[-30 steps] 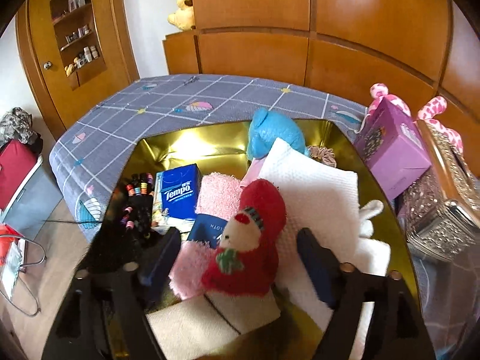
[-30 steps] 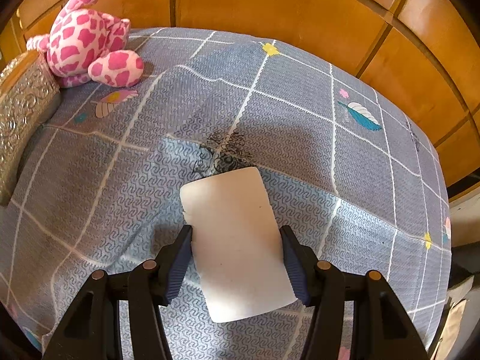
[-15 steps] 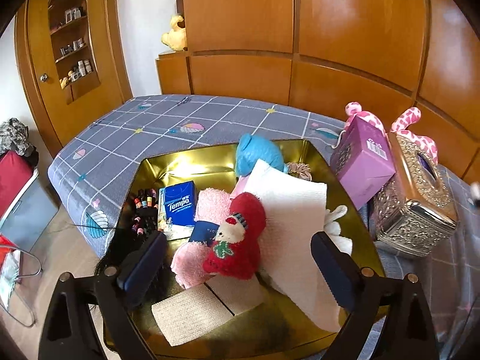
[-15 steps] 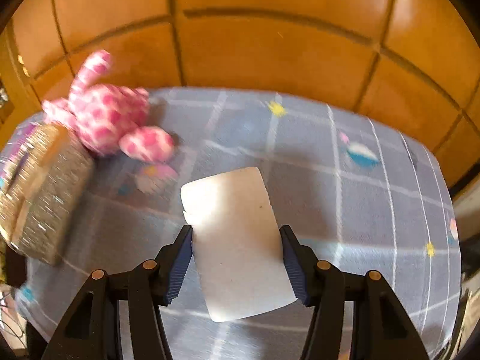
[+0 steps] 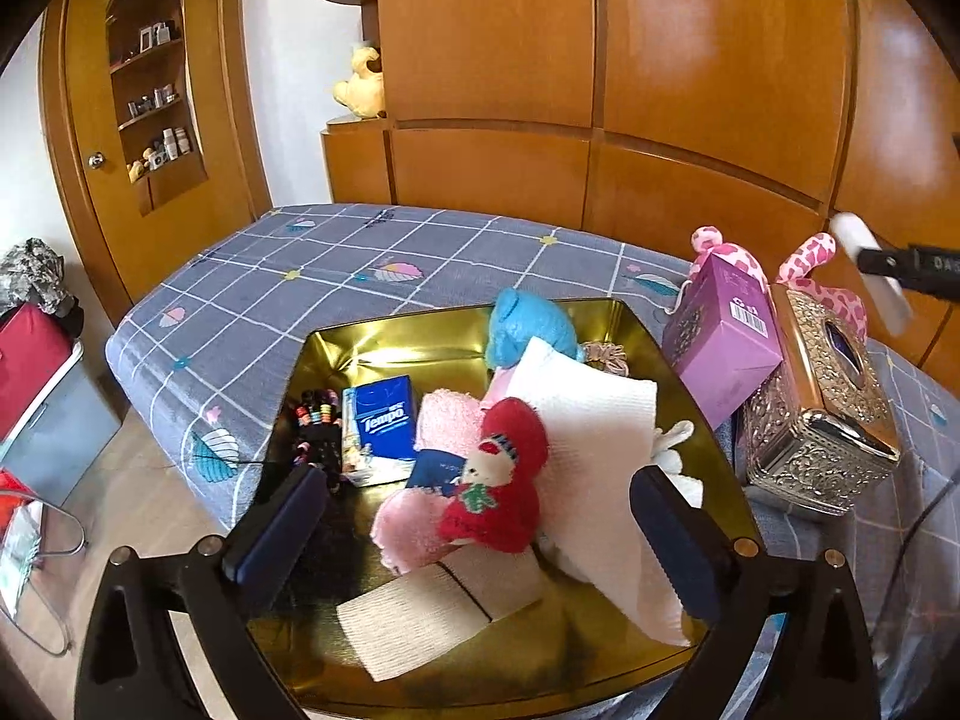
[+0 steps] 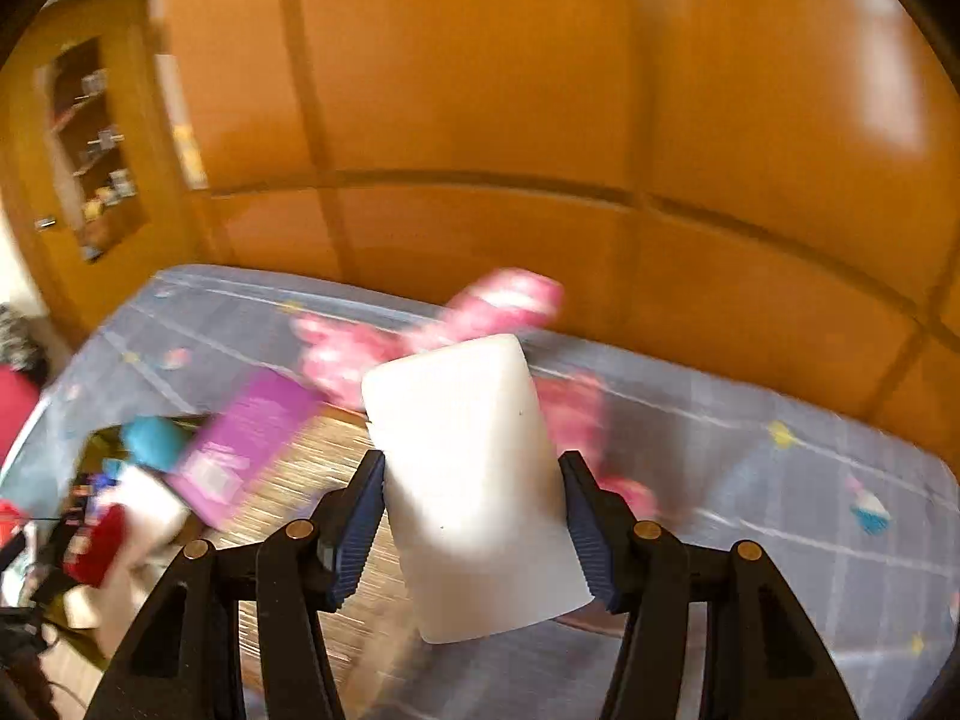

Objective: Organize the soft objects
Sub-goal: 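Carry the white block into the gold tray and open the right tool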

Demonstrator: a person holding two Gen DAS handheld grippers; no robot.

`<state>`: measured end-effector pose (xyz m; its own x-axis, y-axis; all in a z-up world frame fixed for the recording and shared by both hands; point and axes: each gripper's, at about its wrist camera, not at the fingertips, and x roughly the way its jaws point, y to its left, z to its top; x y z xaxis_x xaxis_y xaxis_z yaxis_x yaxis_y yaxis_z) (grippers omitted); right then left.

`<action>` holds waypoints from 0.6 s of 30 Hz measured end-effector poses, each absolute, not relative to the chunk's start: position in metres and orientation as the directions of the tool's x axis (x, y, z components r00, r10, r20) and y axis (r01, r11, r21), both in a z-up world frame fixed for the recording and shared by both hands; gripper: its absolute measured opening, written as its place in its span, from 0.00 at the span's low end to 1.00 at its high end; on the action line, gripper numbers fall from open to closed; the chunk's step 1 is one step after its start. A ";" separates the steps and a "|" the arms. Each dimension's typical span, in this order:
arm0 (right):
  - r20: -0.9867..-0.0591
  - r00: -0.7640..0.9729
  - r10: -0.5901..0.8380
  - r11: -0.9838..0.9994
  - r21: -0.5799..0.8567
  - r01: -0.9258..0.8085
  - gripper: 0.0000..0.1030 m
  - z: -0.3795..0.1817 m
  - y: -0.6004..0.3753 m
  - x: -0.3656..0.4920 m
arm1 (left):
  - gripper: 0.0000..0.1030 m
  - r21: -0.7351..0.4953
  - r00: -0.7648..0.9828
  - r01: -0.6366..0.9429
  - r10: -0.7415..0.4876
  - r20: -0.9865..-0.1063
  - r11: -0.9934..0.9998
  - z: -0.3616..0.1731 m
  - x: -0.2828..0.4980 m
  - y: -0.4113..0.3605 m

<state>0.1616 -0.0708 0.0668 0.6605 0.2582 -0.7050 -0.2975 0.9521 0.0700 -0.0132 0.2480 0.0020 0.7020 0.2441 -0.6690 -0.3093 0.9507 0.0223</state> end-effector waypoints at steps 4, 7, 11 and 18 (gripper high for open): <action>-0.696 0.616 0.370 0.892 0.081 -0.444 0.56 0.069 -0.009 0.153 | 0.99 0.020 0.699 -0.327 0.256 -0.667 0.945 0.003 -0.017 0.255; -0.712 0.552 0.434 0.836 0.091 -0.541 0.56 0.058 0.035 0.137 | 0.99 0.015 0.698 -0.345 0.268 -0.664 0.938 0.004 -0.020 0.262; -0.740 0.445 0.504 0.755 0.127 -0.644 0.56 0.035 0.084 0.107 | 0.99 0.009 0.699 -0.377 0.291 -0.653 0.926 0.008 -0.024 0.273; -0.785 0.317 0.533 0.662 0.153 -0.734 0.56 -0.008 0.128 0.060 | 0.99 -0.015 0.692 -0.426 0.315 -0.650 0.904 0.010 -0.027 0.290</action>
<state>0.0604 0.1280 -0.0081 0.3167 0.5329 -0.7847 -0.7341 0.6616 0.1531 -0.0269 0.2902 0.0101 0.6916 0.3151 -0.6499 -0.4263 0.9045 -0.0151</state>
